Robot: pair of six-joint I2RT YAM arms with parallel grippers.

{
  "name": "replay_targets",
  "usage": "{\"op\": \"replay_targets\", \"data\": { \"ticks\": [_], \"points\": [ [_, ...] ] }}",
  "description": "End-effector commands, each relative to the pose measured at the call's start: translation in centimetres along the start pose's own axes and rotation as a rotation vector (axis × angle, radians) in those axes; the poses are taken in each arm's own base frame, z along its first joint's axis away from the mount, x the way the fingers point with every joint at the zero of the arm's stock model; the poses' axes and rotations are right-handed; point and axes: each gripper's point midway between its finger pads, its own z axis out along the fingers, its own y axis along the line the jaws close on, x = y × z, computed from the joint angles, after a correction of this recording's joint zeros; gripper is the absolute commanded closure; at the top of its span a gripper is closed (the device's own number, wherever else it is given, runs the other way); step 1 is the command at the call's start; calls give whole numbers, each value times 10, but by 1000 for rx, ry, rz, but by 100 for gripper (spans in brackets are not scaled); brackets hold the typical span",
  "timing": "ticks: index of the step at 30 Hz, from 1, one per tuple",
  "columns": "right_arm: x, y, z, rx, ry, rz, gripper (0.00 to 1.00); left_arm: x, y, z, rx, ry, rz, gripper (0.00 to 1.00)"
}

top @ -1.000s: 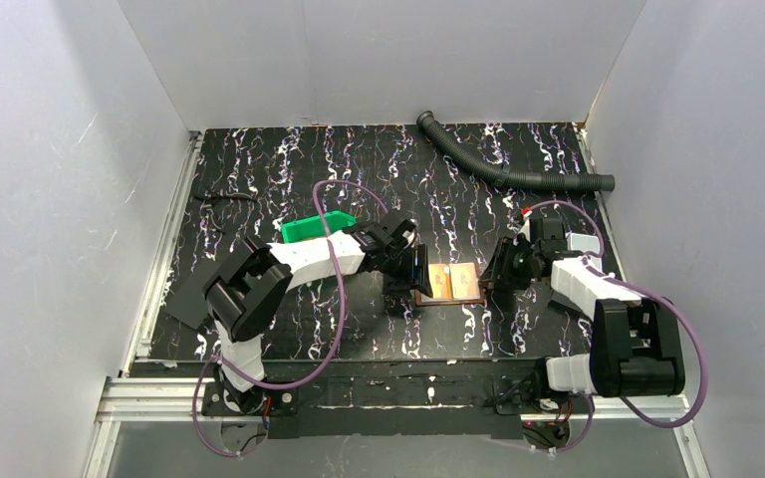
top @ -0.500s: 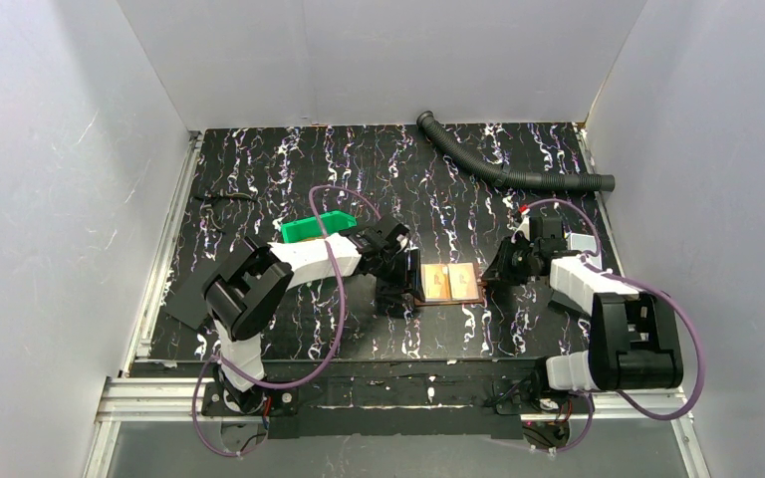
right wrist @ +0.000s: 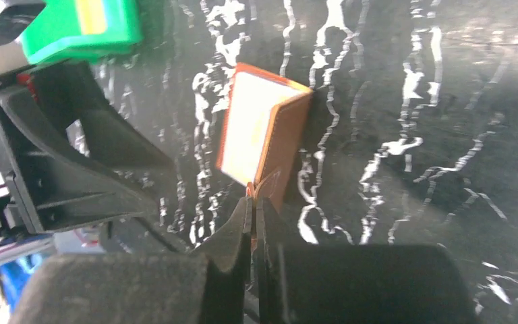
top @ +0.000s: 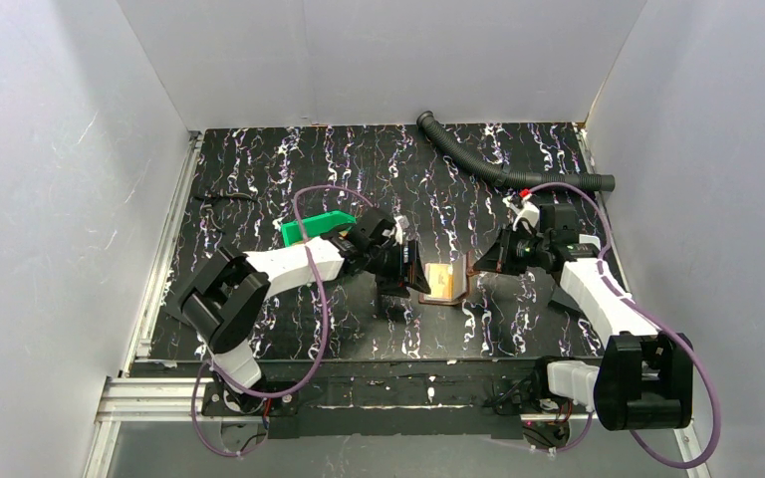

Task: Put the credit cards into the card holder
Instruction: Close the card holder at the center of the board.

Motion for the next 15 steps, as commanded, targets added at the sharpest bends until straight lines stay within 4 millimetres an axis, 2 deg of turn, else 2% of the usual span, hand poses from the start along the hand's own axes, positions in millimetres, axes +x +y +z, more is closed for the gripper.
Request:
{"op": "replay_targets", "data": {
  "ticks": [1,8,15],
  "points": [
    [-8,57,-2,-244,15,6,90,-10,-63,-34,274,-30,75,40],
    [0,83,32,-209,13,-6,88,-14,-61,-63,186,-107,61,40],
    [8,86,71,-157,-5,10,86,-7,-50,-92,115,-175,80,40]
  ]
}}
